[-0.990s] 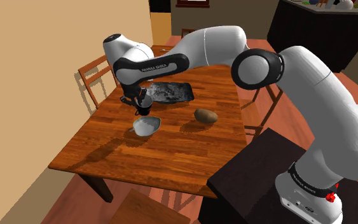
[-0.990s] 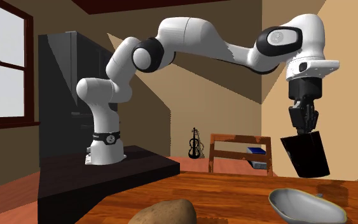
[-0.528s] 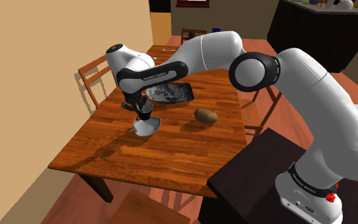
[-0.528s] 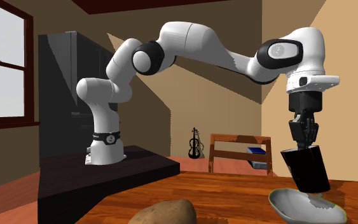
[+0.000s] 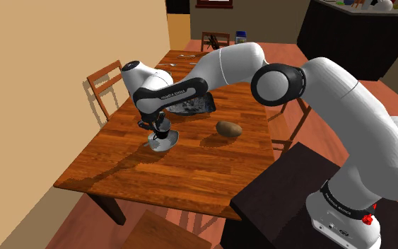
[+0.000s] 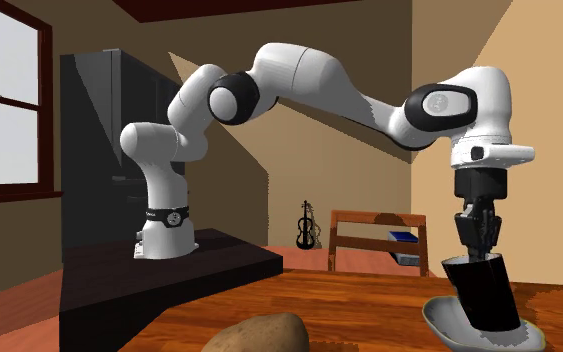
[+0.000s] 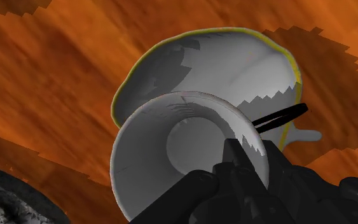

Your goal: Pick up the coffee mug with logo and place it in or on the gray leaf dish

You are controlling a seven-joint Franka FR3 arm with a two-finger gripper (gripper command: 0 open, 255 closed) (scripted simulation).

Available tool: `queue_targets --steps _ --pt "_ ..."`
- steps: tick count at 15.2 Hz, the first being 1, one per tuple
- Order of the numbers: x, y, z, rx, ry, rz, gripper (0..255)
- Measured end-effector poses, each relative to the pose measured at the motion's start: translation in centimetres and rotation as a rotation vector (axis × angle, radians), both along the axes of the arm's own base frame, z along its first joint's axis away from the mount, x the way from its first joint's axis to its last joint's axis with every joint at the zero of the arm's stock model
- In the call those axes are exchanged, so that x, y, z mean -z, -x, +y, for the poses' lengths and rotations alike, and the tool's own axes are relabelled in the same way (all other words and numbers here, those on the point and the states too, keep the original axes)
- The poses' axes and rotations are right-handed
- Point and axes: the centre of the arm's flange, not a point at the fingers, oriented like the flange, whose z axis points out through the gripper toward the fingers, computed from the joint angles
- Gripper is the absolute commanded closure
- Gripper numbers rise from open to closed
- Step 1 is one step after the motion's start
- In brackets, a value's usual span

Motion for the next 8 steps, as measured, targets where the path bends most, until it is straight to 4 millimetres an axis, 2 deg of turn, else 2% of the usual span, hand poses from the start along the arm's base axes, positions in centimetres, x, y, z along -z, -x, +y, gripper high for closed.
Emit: queue_targets --steps 7,8 --pt "0.53 0.03 -0.02 0.0 0.0 0.0 255" --pt "0.53 0.04 -0.02 0.0 0.0 0.0 0"
